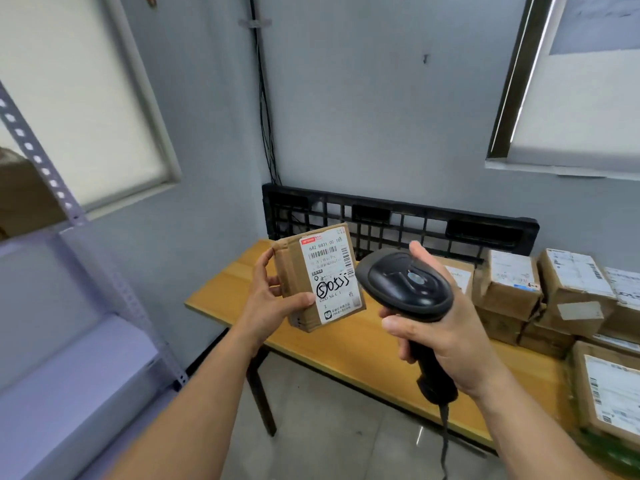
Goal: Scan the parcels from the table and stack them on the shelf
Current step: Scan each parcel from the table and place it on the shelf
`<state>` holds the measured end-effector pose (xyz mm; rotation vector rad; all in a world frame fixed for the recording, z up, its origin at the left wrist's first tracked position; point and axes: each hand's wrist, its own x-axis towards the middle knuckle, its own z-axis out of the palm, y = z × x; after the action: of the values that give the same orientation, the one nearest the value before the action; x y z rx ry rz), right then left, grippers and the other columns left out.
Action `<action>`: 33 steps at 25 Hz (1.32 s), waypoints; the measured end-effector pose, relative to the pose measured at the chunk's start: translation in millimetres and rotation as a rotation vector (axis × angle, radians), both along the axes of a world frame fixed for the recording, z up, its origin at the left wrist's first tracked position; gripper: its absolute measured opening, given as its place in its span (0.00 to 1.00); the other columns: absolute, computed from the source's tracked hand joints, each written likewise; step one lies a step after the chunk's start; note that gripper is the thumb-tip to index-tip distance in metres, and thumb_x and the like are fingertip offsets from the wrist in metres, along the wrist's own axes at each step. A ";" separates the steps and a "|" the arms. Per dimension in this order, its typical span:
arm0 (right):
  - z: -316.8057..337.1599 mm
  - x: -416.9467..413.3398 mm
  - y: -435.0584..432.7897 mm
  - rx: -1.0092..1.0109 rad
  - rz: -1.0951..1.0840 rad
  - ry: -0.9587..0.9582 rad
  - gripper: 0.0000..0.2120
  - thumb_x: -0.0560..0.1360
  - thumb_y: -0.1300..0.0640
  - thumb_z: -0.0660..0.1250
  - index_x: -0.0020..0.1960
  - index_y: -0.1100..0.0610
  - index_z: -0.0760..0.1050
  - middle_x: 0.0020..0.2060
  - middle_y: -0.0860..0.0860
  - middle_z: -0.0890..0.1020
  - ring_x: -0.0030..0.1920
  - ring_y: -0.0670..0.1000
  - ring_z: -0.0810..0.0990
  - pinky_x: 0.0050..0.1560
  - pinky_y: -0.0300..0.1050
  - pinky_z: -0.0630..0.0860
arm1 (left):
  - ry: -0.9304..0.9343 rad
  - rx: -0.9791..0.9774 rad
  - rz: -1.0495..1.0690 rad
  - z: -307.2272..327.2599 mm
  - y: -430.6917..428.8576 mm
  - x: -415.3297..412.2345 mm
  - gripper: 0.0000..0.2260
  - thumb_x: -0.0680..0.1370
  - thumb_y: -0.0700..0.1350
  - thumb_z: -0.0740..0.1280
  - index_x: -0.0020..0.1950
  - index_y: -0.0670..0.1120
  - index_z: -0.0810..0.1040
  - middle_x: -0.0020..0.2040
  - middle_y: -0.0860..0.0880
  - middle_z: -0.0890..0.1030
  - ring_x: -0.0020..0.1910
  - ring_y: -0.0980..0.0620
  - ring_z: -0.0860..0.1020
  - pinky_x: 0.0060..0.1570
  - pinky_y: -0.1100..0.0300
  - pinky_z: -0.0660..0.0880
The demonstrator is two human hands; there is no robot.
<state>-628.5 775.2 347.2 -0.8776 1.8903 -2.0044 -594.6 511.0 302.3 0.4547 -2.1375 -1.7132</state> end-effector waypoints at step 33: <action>55.5 224.1 -467.2 0.015 0.558 0.113 0.50 0.57 0.62 0.76 0.74 0.39 0.61 0.41 0.60 0.84 0.29 0.62 0.77 0.27 0.49 0.76 | 0.143 -0.057 0.763 92.0 -377.8 378.0 0.37 0.71 0.51 0.74 0.73 0.61 0.56 0.63 0.47 0.77 0.59 0.48 0.78 0.58 0.47 0.77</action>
<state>-404.4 308.0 402.8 -1.3572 1.4824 -1.6237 -216.7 133.2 394.3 0.9478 -1.5936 -1.1963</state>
